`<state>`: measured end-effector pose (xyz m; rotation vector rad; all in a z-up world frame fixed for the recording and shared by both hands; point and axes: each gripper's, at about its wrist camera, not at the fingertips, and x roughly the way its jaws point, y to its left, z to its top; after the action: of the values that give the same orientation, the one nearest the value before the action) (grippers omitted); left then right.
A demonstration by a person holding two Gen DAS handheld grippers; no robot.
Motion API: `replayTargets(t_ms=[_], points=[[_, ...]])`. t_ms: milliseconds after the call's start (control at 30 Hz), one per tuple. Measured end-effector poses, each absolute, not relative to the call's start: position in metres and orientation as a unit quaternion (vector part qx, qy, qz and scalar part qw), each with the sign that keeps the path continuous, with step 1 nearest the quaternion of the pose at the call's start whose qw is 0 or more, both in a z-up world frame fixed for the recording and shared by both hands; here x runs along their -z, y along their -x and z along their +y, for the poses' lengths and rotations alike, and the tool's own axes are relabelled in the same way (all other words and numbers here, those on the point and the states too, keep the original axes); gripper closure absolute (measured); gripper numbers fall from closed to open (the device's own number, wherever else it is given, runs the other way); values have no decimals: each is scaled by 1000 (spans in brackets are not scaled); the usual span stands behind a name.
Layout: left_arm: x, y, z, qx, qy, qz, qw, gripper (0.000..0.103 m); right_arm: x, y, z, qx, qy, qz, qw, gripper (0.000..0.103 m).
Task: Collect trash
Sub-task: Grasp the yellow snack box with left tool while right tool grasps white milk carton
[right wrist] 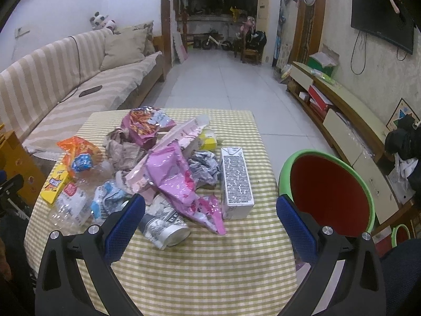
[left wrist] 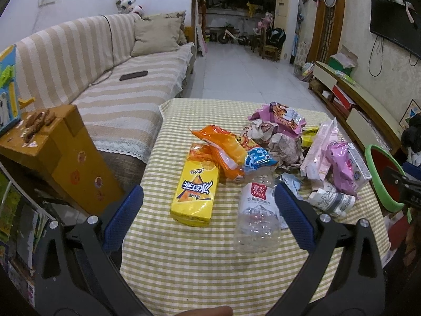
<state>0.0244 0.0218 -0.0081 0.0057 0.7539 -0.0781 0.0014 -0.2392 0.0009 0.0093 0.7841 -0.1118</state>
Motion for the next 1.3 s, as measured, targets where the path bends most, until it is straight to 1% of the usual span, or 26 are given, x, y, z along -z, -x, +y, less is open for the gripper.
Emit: replayTargets(t_ms=[233,467,600,767,900,1033,1133,1167,1200,1267,1300], points=[[29,-63,30,48,-3,422,905,5,12,-32,-258,54,-10,417,907,7],[47,-95,39,47,-9,461,886,5,32,-62,-273,46,-8,453,891,7],[58,-113,40,48,-20,484,874,8,45,-77,-280,45,-4,477,878,14],[74,-126,35,65,-31,513,855,13,57,-92,-286,39,-6,497,867,16],[88,-132,32,63,-42,531,844,23,65,-100,-291,32,-10,510,859,28],[97,-135,30,65,-47,545,835,31,74,-108,-296,27,-19,523,851,35],[102,-136,28,69,-53,550,831,36,81,-110,-297,22,-33,536,843,46],[103,-136,28,70,-52,551,830,38,83,-110,-299,21,-37,540,841,51],[103,-136,28,70,-53,552,829,42,85,-111,-299,20,-39,542,839,55],[104,-137,27,71,-50,552,829,44,88,-112,-302,19,-48,549,834,66],[104,-136,27,70,-49,552,829,44,87,-111,-302,18,-50,548,835,66]])
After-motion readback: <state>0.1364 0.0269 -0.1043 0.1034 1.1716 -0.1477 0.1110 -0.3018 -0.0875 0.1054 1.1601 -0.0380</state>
